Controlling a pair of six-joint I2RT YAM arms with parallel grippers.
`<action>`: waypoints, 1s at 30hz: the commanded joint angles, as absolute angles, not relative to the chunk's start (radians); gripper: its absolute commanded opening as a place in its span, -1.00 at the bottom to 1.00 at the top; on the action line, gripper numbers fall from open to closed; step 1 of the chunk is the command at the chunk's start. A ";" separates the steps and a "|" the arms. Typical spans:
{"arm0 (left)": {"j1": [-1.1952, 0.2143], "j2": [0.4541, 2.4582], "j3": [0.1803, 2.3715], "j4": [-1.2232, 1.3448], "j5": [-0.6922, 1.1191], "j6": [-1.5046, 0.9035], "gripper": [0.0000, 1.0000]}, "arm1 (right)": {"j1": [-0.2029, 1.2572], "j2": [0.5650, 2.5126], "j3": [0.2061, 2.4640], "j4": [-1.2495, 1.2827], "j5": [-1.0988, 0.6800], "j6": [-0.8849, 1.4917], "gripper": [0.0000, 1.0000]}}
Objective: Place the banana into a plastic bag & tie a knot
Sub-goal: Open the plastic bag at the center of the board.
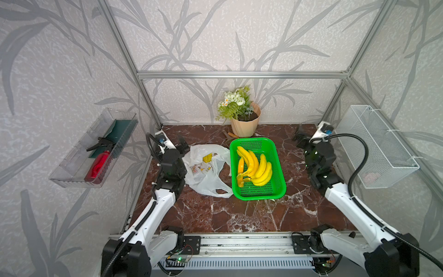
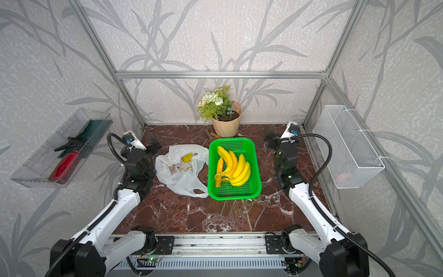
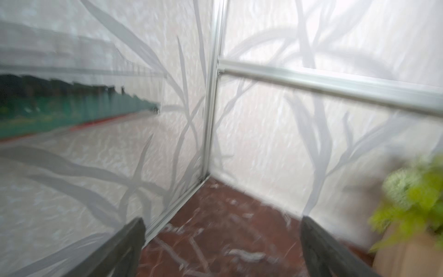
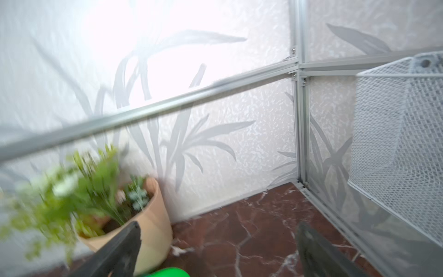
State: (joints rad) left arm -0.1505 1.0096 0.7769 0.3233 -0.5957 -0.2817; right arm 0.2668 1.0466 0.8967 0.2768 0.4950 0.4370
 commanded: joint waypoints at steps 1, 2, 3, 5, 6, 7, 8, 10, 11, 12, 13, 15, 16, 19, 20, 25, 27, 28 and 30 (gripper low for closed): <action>-0.144 0.941 0.903 -0.225 -0.561 -0.867 0.98 | 0.224 1.006 0.847 -0.070 0.458 0.857 0.98; -0.123 0.932 0.877 -0.155 -0.418 -0.886 0.98 | 0.220 1.005 0.823 -0.010 0.384 0.806 0.98; -0.107 0.939 0.876 -0.124 -0.272 -0.893 0.98 | 0.232 1.023 0.877 -0.096 0.349 0.767 0.98; -0.131 0.996 0.939 -0.218 -0.083 -0.863 0.98 | 0.297 1.107 1.063 -0.388 0.393 0.704 0.98; -0.177 1.034 0.990 -0.328 -0.049 -0.844 0.98 | 0.335 1.159 1.147 -0.511 0.420 0.660 0.98; -0.234 1.064 1.019 -0.406 -0.053 -0.815 0.98 | 0.366 1.196 1.208 -0.610 0.445 0.650 0.98; -0.299 1.110 1.038 -0.490 -0.062 -0.786 0.98 | 0.387 1.235 1.261 -0.703 0.445 0.650 0.98; -0.396 1.184 1.048 -0.601 -0.092 -0.770 0.97 | 0.406 1.278 1.313 -0.808 0.361 0.648 0.98; -0.438 1.227 1.047 -0.629 -0.089 -0.762 0.91 | 0.418 1.287 1.311 -0.822 0.308 0.644 0.98; -0.474 1.276 1.056 -0.658 -0.090 -0.754 0.80 | 0.434 1.294 1.307 -0.839 0.262 0.644 1.00; -0.503 1.330 1.069 -0.678 -0.092 -0.737 0.61 | 0.457 1.300 1.306 -0.857 0.231 0.612 0.93; -0.527 1.433 1.111 -0.722 -0.099 -0.727 0.00 | 0.507 1.306 1.306 -0.884 0.186 0.585 0.81; -0.526 1.488 1.136 -0.737 -0.100 -0.726 -0.16 | 0.530 1.310 1.307 -0.902 0.164 0.580 0.75; -0.518 1.641 1.234 -0.807 -0.166 -0.743 -0.26 | 0.565 1.304 1.299 -0.936 0.110 0.604 0.66; -0.512 1.676 1.264 -0.816 -0.171 -0.729 -0.25 | 0.570 1.299 1.292 -0.938 0.098 0.614 0.65; -0.484 1.845 1.386 -0.833 -0.201 -0.690 -0.03 | 0.587 1.272 1.255 -0.928 0.070 0.631 0.62; -0.459 1.865 1.383 -0.817 -0.209 -0.696 -0.03 | 0.586 1.268 1.253 -0.927 0.061 0.631 0.62; -0.446 1.865 1.368 -0.789 -0.201 -0.695 -0.04 | 0.586 1.267 1.251 -0.924 0.055 0.631 0.62; -0.433 1.876 1.347 -0.750 -0.187 -0.681 -0.09 | 0.587 1.267 1.248 -0.922 0.048 0.630 0.61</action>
